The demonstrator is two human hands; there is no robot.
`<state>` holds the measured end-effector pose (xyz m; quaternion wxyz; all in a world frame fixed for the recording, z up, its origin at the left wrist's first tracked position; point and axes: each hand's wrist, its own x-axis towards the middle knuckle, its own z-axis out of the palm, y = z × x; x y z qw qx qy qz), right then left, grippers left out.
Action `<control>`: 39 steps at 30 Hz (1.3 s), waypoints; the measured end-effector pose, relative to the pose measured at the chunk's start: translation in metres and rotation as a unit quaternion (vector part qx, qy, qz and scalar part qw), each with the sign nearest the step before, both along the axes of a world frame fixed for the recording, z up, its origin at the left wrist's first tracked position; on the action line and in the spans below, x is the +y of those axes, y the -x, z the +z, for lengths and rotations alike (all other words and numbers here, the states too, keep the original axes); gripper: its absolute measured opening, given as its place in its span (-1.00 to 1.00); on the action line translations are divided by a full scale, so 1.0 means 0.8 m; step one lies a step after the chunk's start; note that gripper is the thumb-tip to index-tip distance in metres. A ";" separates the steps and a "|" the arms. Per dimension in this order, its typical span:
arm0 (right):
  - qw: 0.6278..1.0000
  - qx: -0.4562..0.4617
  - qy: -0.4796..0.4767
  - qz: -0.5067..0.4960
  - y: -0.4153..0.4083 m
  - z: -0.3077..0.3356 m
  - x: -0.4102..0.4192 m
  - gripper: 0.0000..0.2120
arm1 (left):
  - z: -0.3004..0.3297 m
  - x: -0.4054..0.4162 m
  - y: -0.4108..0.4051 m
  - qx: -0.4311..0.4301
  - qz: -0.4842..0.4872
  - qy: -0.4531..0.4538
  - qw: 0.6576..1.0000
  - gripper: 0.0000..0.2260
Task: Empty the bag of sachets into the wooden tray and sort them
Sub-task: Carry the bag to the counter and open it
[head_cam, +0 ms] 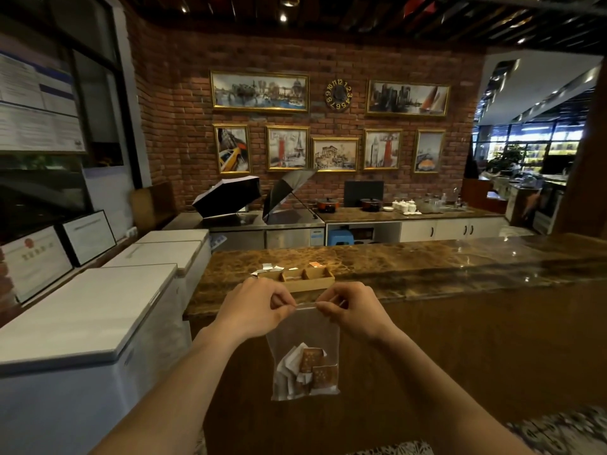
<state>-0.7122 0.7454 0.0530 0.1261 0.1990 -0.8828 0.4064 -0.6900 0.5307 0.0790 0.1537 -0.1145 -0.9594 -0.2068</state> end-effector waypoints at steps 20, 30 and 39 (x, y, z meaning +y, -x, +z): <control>0.999 -0.031 0.023 0.024 0.192 -0.049 0.049 -0.93 | -0.053 0.052 0.197 -0.054 -0.001 -0.049 0.997 -0.93; 0.997 -0.072 -0.008 -0.003 0.462 -0.048 -0.003 -0.89 | -0.061 0.000 0.468 -0.068 0.000 -0.062 0.996 -0.97; 0.999 -0.045 -0.005 -0.020 0.630 -0.032 -0.029 -0.93 | -0.048 -0.017 0.639 -0.062 0.008 -0.072 0.995 -0.96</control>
